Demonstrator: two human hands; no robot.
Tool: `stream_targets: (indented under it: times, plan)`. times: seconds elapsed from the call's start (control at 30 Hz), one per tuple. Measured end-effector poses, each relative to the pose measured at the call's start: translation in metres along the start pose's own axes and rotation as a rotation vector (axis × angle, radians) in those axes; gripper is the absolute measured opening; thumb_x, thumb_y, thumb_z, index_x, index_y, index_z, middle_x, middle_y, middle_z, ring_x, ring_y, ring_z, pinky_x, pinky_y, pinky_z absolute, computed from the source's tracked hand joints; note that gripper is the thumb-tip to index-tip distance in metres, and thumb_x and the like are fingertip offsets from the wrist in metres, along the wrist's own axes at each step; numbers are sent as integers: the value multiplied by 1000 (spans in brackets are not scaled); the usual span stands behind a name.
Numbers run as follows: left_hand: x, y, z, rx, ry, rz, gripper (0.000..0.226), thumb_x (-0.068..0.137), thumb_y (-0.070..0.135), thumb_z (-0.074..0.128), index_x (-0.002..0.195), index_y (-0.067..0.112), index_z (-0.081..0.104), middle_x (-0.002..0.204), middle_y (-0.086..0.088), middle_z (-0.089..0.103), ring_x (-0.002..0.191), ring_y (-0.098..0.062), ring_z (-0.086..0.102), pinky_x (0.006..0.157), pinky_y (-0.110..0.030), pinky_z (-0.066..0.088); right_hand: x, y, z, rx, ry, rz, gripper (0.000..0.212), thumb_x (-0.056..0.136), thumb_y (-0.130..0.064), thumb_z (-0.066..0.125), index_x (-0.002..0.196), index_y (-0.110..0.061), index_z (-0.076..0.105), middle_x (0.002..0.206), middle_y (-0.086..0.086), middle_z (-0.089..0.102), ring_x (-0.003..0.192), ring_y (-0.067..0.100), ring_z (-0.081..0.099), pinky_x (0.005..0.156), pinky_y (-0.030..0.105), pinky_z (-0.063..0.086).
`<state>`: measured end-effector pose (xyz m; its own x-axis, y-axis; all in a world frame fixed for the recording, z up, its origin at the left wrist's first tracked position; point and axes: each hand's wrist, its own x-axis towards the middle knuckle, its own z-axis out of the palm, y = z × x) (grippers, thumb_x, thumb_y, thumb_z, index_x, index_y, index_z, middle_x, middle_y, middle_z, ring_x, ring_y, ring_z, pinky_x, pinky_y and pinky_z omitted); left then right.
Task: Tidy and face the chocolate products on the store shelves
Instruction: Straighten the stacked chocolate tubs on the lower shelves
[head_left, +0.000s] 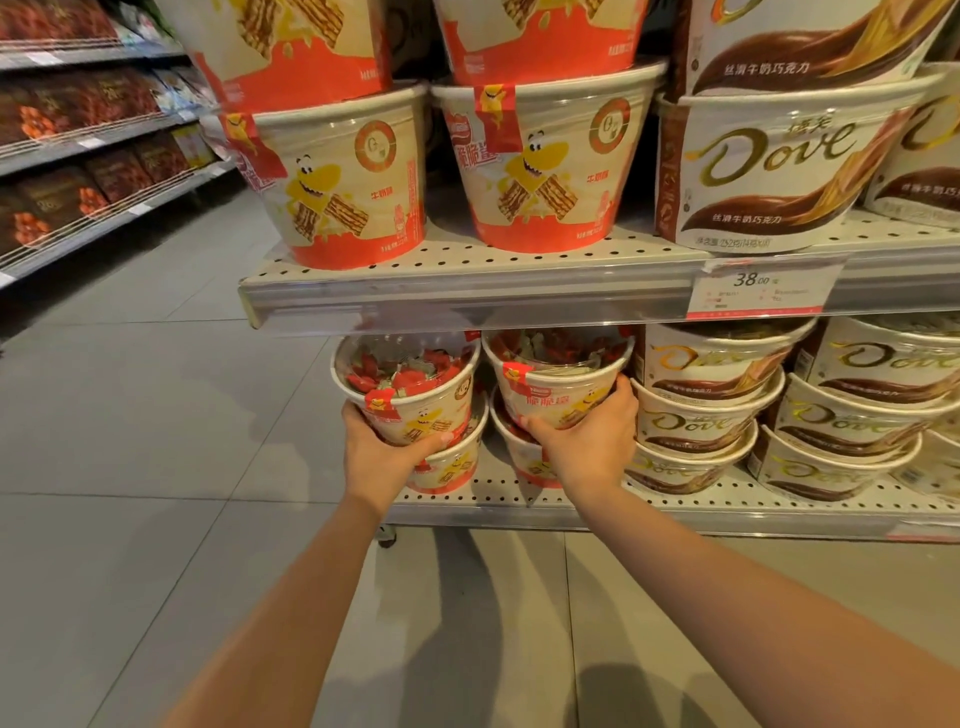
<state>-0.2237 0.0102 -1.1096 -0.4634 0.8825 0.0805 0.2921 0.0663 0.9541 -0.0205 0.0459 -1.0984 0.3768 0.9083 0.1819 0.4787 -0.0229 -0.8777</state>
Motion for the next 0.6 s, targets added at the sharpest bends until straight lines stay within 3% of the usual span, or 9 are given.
stream_targets:
  times: [0.2,0.3,0.47,0.6]
  plan:
    - [1,6,-6,22,-34,-24,92,60,16,87,131,22,29,116,7,49,105,-10,50,87,-33,47,-1,12,-2,31,-46,-73,113,51,-37,89,141,-14,25,138,6,36,132,23,33,109,45,34]
    - [5,10,-10,24,-62,-16,96,60,12,86,135,19,27,118,6,48,105,-9,49,82,-26,45,2,16,-3,128,-115,-56,108,49,-31,85,139,-20,26,134,2,42,127,21,42,105,47,41]
    - [11,12,-12,-17,-83,-10,107,50,27,89,138,21,28,125,3,54,112,-14,56,87,-33,51,6,15,-3,257,-167,2,104,57,-18,85,138,-20,21,129,3,47,122,21,48,101,39,45]
    - [6,12,-6,-12,-26,-5,102,58,16,87,139,20,25,127,1,51,112,-15,53,88,-32,47,2,14,-4,214,-100,-22,105,53,-27,89,138,-16,27,132,1,44,125,19,45,103,40,43]
